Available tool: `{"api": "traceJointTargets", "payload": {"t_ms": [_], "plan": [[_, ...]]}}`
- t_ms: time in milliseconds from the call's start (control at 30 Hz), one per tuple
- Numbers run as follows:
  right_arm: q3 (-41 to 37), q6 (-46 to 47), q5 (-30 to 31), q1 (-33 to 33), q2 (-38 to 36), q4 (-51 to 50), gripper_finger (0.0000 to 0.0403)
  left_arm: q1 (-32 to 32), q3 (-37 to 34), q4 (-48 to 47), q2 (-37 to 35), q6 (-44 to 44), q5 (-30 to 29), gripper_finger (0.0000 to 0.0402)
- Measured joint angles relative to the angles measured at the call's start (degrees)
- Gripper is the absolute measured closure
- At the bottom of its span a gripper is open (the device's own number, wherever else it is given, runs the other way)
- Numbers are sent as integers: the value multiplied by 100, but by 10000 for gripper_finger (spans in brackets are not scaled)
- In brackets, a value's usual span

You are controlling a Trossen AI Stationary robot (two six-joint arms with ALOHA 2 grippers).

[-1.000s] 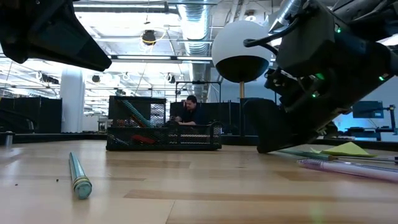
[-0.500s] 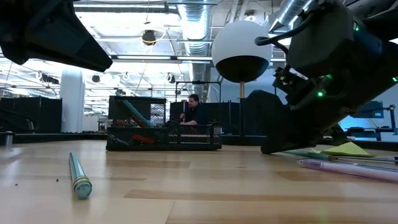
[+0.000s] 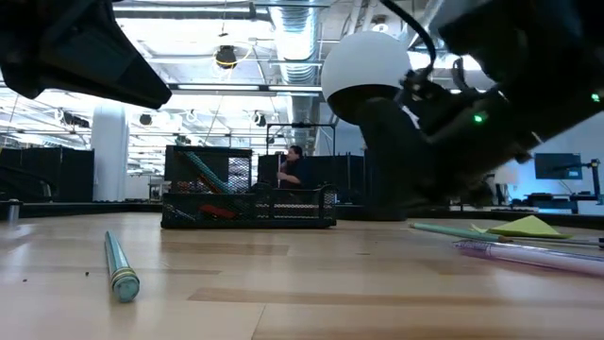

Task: Pick and place office supplies into organizer
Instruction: Put the right blue pencil into the black desk organizer, then adjust the right blue pencil

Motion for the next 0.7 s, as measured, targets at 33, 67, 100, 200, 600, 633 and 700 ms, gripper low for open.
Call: {"api": "traceJointTargets", "payload": {"t_ms": [33,67,100,200,600,633,700], "plan": [[3,-253,-6,-56,-2,171,403,0,0,3,0,-3,-2,336],[4,-443,-4,-103,-2,309,403,0,1,14,0,-3,-2,336],[4,-566,-65,-160,-3,388,403,-2,0,38,0,-3,-3,336],[4,-696,-535,-380,-4,414,402,-2,2,129,0,-4,-13,336],[7,-2172,-917,141,-17,984,366,-2,2,173,0,151,9,336],[7,-2202,-915,233,-21,1020,358,-2,2,175,0,201,9,336],[7,-2209,-914,407,-22,1046,341,-2,2,173,0,256,10,336]]}}
